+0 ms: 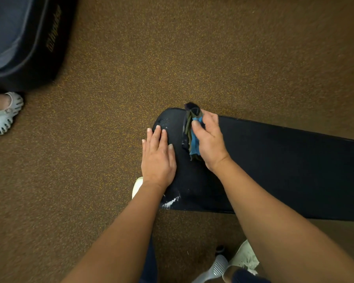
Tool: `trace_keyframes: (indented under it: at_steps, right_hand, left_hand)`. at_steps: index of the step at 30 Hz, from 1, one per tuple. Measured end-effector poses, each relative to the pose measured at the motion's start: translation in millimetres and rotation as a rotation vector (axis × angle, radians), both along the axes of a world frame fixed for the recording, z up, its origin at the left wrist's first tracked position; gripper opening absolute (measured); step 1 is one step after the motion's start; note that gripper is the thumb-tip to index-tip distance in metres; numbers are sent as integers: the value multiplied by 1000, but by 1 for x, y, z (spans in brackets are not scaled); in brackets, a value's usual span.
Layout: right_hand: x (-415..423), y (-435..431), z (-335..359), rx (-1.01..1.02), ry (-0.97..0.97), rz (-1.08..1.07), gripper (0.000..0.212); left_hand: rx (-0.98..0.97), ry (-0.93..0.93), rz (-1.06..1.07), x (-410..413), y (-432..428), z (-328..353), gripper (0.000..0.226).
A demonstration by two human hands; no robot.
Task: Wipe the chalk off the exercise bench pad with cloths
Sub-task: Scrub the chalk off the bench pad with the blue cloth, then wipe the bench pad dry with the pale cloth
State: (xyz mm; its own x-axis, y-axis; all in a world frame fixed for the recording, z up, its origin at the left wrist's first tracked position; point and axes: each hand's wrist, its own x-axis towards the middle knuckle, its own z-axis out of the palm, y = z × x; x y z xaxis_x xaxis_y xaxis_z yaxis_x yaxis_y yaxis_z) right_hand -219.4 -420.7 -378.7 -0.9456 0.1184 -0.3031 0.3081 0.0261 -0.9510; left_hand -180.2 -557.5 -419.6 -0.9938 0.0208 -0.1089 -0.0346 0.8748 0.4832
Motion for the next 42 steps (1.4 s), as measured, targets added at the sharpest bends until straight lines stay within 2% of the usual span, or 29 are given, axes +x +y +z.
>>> trace_keyframes:
  at_steps: [2,4,9,11,13,15,18,20,22,23,28,31,34,37,42]
  right_hand:
    - [-4,-2,11,-329,-91,-90,23]
    - [-8,-3,20,-576,-153,-137,25]
    - [-16,-2,20,-850,-315,-168,45]
    - [-17,0,19,-898,-412,-145,52]
    - [-17,0,20,-890,-426,-125,59]
    - [-15,-4,15,-743,-373,-126,48]
    - [-13,-9,6,-186,-288,-114,18]
    - [-13,-10,-2,153,-240,-26,26]
    - [-14,-6,-7,364,-207,38,48]
    - [-14,-4,-9,446,-187,52,52]
    - [-2,4,-18,874,35,33,42]
    - [5,12,-28,1033,120,2,40]
    - [9,20,-33,1123,129,81,42]
    - [11,26,-36,1181,116,206,47]
    - [16,28,-38,1194,93,277,48]
  left_hand:
    - [87,21,72,-7,5,5,63]
    - [177,17,124,-15,9,12,61]
    - [497,22,228,-36,12,27,57]
    - [589,22,278,-44,12,29,58]
    - [598,46,297,-48,11,29,55]
    - [495,79,290,-49,8,28,48]
    - [331,78,276,-46,4,24,39]
    - [264,83,274,-44,1,20,39]
    - [202,90,275,-43,-1,16,39]
    - [172,92,278,-43,-1,14,39]
    - [3,168,227,-45,4,11,41]
    - [-92,226,-24,-51,15,9,43]
    - [-142,157,-223,-54,29,9,49]
    - [-198,71,-301,-53,31,4,56]
    - [-316,60,-322,-53,16,-4,61]
